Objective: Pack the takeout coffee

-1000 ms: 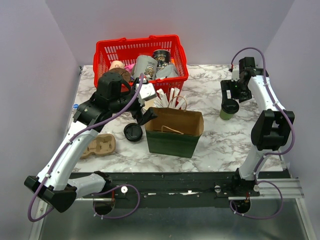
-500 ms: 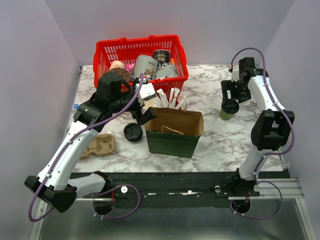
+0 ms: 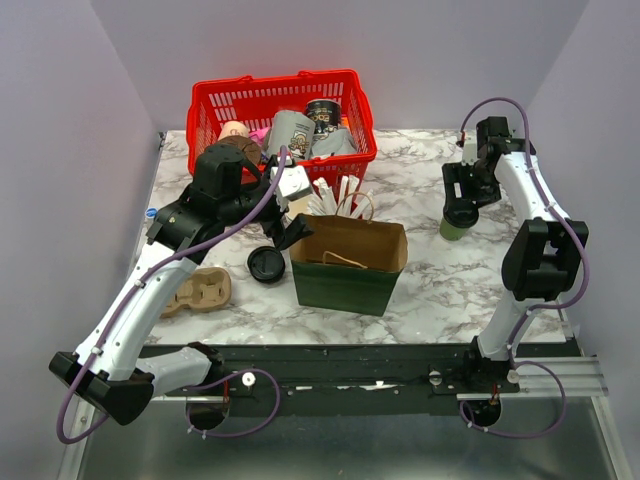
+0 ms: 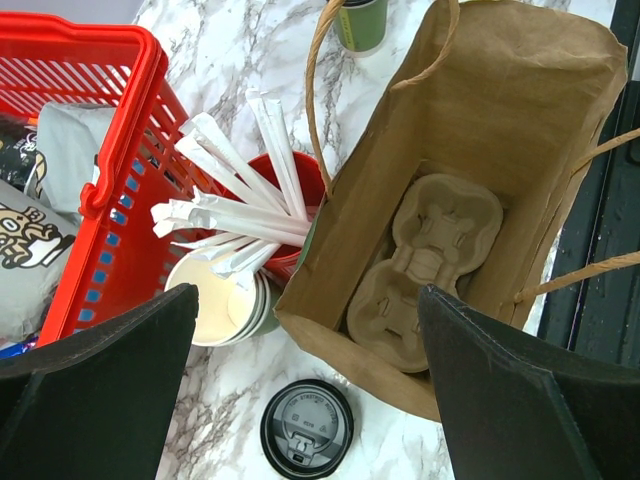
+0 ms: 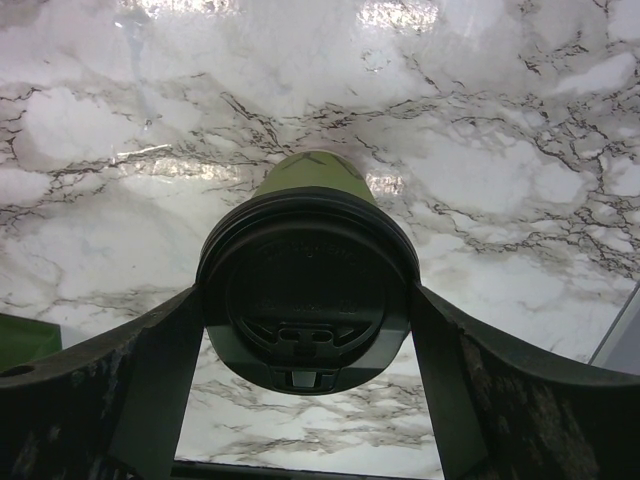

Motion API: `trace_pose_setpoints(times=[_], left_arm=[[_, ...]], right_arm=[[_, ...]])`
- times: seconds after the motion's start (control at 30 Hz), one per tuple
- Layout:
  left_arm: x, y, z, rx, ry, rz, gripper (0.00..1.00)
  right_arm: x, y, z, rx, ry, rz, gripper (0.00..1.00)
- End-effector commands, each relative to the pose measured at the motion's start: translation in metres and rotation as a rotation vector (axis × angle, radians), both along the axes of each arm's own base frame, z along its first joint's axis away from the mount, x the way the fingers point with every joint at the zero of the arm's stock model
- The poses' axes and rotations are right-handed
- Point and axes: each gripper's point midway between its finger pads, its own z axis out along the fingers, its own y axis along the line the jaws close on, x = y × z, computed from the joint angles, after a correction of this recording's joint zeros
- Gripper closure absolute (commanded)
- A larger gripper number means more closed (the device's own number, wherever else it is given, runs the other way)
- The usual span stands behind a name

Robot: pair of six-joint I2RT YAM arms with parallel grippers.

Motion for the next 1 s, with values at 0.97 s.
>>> trace_pose_setpoints(times=[0.97], left_arm=[[0.003,-0.041,0.007,-0.032,0.010,-0.263,0.02]], right_arm=[[-0.032,0.009,0.048,0.025,-0.075,0.173,0.40]])
